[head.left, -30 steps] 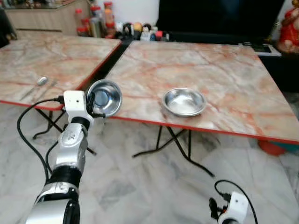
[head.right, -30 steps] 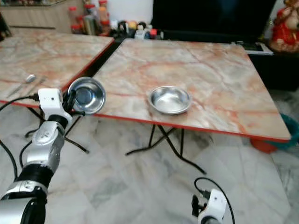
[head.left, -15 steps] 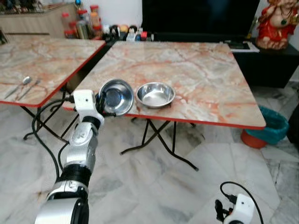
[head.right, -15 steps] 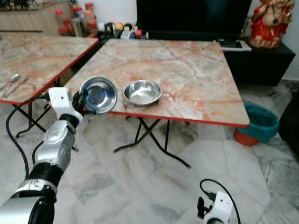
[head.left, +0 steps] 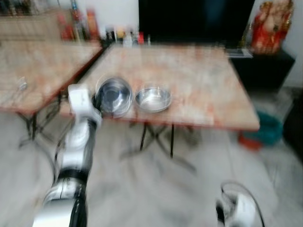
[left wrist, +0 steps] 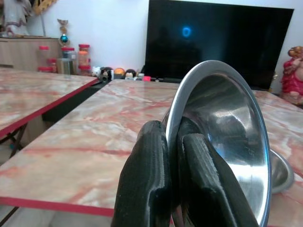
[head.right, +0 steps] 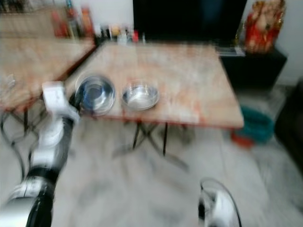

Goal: Setting the table

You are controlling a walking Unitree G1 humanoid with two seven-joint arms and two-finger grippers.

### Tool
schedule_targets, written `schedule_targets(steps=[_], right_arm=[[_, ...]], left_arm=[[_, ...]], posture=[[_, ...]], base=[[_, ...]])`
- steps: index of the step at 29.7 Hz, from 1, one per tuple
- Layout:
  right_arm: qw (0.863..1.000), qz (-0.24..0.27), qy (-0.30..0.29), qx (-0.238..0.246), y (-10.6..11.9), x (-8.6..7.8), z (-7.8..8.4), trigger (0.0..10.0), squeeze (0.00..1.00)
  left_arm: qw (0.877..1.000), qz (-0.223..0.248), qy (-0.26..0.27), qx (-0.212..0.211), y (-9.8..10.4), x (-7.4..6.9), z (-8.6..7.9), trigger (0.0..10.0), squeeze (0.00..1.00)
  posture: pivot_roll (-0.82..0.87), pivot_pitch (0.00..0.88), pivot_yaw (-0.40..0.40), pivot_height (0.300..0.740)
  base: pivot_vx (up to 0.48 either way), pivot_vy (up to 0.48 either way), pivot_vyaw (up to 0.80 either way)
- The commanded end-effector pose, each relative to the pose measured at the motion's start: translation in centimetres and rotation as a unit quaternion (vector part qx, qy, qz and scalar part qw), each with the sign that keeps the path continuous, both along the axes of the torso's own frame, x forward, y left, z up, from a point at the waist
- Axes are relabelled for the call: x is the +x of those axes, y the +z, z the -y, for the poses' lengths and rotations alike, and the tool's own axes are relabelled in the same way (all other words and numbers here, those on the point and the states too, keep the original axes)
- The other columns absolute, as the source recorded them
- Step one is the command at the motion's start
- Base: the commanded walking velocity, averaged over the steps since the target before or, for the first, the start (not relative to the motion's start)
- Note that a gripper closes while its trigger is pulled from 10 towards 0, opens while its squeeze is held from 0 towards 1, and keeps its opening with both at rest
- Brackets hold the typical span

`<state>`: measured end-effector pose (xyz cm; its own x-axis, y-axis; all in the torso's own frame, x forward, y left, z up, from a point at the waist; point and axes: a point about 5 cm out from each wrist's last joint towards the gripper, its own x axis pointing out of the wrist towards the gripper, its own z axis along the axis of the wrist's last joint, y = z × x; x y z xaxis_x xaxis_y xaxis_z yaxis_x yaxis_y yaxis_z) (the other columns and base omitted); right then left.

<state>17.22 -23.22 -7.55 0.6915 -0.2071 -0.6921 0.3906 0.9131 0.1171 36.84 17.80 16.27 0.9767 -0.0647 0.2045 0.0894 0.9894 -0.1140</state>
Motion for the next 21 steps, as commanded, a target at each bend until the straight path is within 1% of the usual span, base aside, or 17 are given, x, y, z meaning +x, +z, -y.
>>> schedule_targets(steps=[1,21], right_arm=[[1.0,0.015,0.006,0.005,0.38,1.05,-0.59,10.0,0.0],[1.0,0.021,0.008,0.012,0.31,0.83,-0.68,10.0,0.0]], left_arm=[[1.0,0.009,0.011,0.001,0.81,0.17,-0.77,10.0,0.0],[1.0,0.011,-0.012,0.002,0.95,0.24,-0.04,10.0,0.0]], posture=[[0.02,0.0,0.0,0.736],[0.02,0.0,0.001,0.736]], base=[[0.382,0.0,0.0],[0.381,0.0,0.0]])
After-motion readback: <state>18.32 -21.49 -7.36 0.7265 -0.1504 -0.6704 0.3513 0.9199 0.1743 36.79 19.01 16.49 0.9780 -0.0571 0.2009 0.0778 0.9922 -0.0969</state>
